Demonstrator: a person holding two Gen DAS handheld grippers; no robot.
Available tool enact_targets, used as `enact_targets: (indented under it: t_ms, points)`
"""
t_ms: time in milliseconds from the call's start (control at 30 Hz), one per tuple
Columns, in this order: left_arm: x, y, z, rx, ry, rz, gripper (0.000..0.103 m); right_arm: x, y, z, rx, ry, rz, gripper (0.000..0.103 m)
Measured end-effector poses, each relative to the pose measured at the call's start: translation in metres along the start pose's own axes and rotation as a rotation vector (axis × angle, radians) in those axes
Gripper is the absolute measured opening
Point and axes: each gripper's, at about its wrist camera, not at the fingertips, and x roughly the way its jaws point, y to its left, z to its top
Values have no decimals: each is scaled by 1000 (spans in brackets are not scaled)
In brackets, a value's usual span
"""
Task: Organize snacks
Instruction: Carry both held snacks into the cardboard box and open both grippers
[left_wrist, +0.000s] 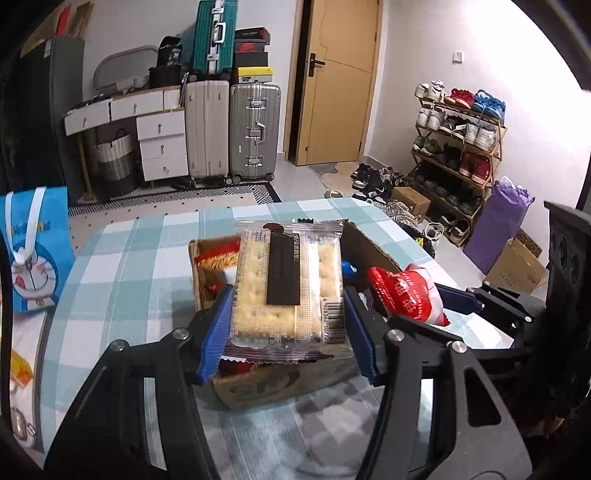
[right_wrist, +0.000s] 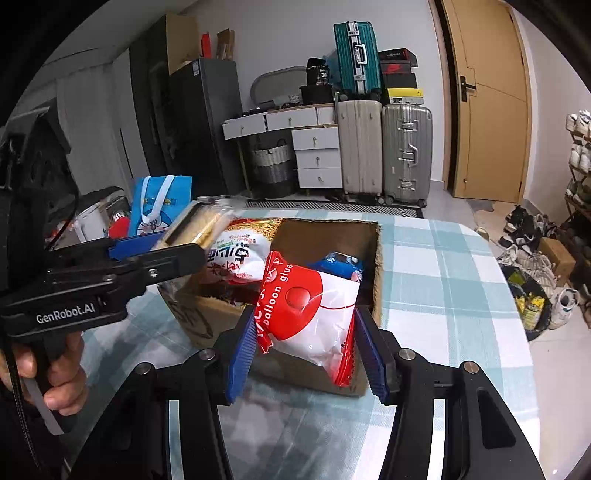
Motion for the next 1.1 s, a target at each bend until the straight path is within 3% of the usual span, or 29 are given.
enact_targets:
  t_ms: [267,900,1100]
  points:
    - [28,-3,21,19,6,-11,55,20,-6,15,3,-13,12,53]
    - [96,-10,35,61,56,-9,55,49,-18,16,-46,7,13,53]
    - [106,-10,41,53,62,-4,56,50,-14,15,-68,9,9,57]
